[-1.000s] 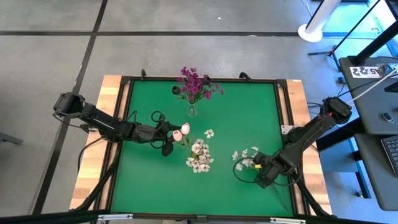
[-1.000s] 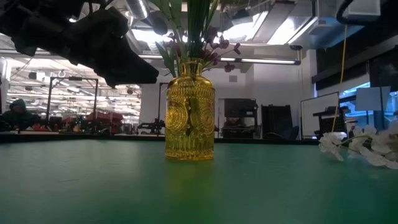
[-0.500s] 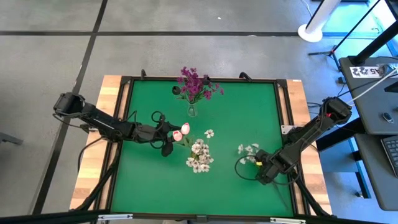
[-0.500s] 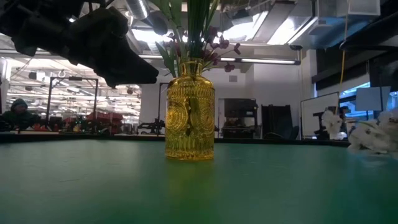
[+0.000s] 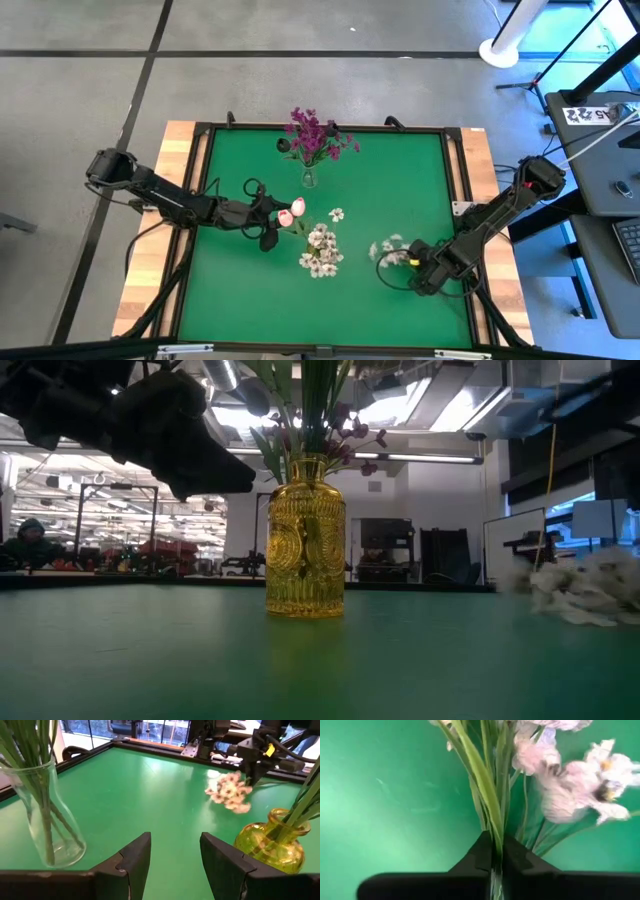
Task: Sort flowers into vase by color
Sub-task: Put the white flower into the yellow vase
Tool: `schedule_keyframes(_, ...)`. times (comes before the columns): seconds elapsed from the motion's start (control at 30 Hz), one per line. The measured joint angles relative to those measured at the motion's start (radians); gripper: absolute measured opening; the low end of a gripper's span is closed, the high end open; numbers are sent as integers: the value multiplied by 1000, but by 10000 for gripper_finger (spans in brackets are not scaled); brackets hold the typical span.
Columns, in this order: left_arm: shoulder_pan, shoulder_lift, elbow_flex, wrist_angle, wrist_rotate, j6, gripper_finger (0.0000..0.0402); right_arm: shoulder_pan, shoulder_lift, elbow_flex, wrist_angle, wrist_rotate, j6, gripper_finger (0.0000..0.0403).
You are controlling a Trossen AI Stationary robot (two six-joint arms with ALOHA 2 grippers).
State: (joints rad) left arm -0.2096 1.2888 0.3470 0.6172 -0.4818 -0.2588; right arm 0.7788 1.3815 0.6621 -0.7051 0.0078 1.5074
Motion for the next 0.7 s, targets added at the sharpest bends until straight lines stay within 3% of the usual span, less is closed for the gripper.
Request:
schedule_keyframes(0.2,0,0,0,27,5,7,167,0,-3,26,15,97,-46,26)
schedule_keyframes(0.37,0,0,0,32,5,7,167,0,-53,94,-60,242,-98,7)
schedule_keyframes(0.57,-1,-19,0,48,84,15,167,0,-143,217,-293,483,-101,14)
schedule_keyframes(0.7,0,-61,0,47,85,32,167,0,-202,271,-395,702,-120,6)
